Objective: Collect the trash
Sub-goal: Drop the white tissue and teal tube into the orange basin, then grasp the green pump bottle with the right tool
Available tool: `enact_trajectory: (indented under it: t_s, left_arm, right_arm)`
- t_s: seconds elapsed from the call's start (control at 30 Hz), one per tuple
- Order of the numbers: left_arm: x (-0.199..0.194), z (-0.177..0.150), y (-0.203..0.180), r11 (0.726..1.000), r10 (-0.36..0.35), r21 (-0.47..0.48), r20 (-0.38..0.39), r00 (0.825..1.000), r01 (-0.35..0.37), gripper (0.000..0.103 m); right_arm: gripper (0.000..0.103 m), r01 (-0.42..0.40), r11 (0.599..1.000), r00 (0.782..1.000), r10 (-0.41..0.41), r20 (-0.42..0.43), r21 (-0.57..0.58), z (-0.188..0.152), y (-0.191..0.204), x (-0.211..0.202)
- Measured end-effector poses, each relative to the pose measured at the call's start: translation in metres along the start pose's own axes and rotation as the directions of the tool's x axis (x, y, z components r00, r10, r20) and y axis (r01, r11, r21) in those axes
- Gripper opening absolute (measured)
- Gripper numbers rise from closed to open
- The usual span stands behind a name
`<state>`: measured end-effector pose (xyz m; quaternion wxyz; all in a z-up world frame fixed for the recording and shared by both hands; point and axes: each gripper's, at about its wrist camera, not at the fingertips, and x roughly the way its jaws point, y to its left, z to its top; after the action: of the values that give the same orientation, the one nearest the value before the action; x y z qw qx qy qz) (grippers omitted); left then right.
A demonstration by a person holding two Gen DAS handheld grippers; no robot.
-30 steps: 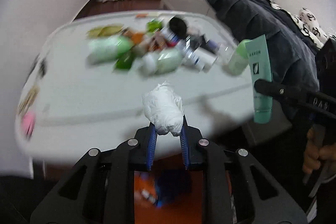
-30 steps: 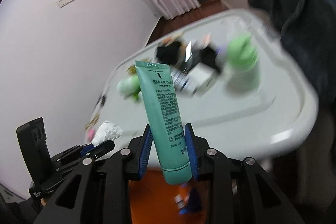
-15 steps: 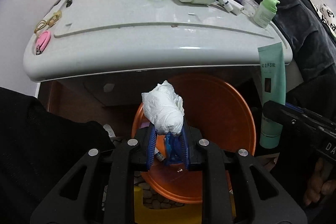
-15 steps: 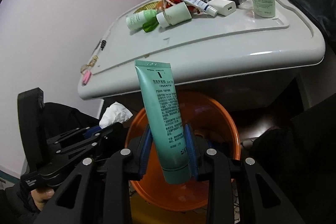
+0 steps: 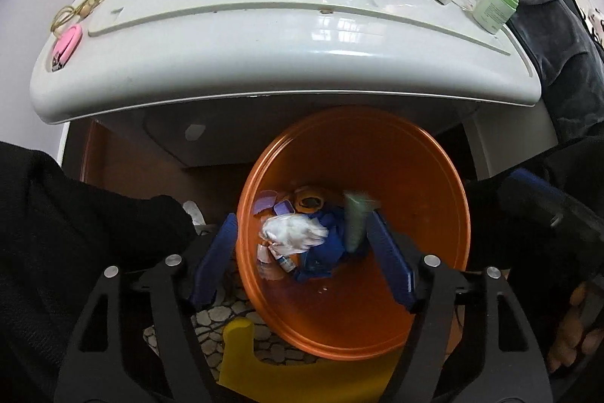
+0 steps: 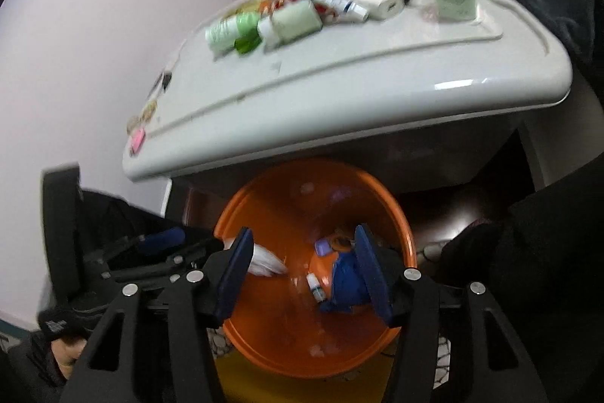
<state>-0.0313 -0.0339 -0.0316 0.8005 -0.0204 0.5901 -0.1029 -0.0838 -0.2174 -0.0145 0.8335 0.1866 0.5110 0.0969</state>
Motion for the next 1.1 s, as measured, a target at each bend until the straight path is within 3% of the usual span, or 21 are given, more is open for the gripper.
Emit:
enact_trajectory:
  t_s: [0.13,0.2,0.3,0.4,0.63,0.67,0.7,0.73,0.8,0.93,1.03,1.1]
  left_arm:
    - [-0.004,0.001,0.003,1.0,-0.02,-0.017,0.009,1.0,0.02,0.07]
    - [-0.006,0.002,0.003,0.999,-0.03,-0.017,0.021,0.999,0.03,0.07]
    - [-0.01,0.004,0.003,0.999,-0.042,-0.011,0.04,0.998,0.042,0.07]
    - [-0.012,0.005,0.002,0.998,-0.054,-0.005,0.058,0.997,0.055,0.07]
    - [-0.011,0.007,-0.004,0.997,-0.073,0.027,0.071,0.995,0.072,0.07]
    - [-0.009,0.007,-0.004,0.997,-0.073,0.029,0.066,0.995,0.071,0.07]
    - [-0.009,0.008,-0.004,0.997,-0.071,0.028,0.064,0.995,0.069,0.07]
    - [-0.008,0.008,-0.003,0.997,-0.07,0.026,0.063,0.996,0.068,0.07]
    - [-0.008,0.009,-0.001,0.998,-0.067,0.014,0.064,0.996,0.066,0.07]
    - [-0.017,0.018,0.005,0.997,-0.077,-0.012,0.073,0.994,0.078,0.07]
    - [-0.032,0.038,0.012,0.995,-0.094,-0.013,0.097,0.991,0.096,0.07]
    - [-0.041,0.067,0.013,0.996,-0.086,0.041,0.108,0.99,0.081,0.07]
  right_arm:
    - [0.056,0.045,0.998,0.992,-0.051,0.115,0.053,0.033,-0.018,-0.024]
    - [0.068,0.102,0.991,0.977,-0.116,0.18,0.084,0.057,-0.029,-0.033]
    - [0.072,0.24,0.963,0.927,-0.265,0.264,0.122,0.105,-0.046,-0.035]
    - [0.072,0.314,0.939,0.897,-0.341,0.28,0.138,0.139,-0.056,-0.019]
    - [0.072,0.401,0.899,0.873,-0.433,0.224,0.177,0.184,-0.085,0.034]
    - [0.067,0.409,0.895,0.873,-0.441,0.21,0.178,0.188,-0.09,0.041]
    - [0.05,0.398,0.898,0.882,-0.431,0.192,0.188,0.19,-0.096,0.048]
    - [0.049,0.369,0.908,0.893,-0.406,0.192,0.2,0.191,-0.102,0.051]
    - [0.048,0.381,0.907,0.889,-0.413,0.197,0.182,0.19,-0.101,0.05]
    - [0.048,0.279,0.941,0.919,-0.32,0.229,0.193,0.17,-0.086,0.022]
    - [0.048,0.173,0.977,0.947,-0.199,0.252,0.124,0.153,-0.063,-0.01]
    - [0.049,0.138,0.99,0.955,-0.14,0.263,0.026,0.142,-0.045,-0.028]
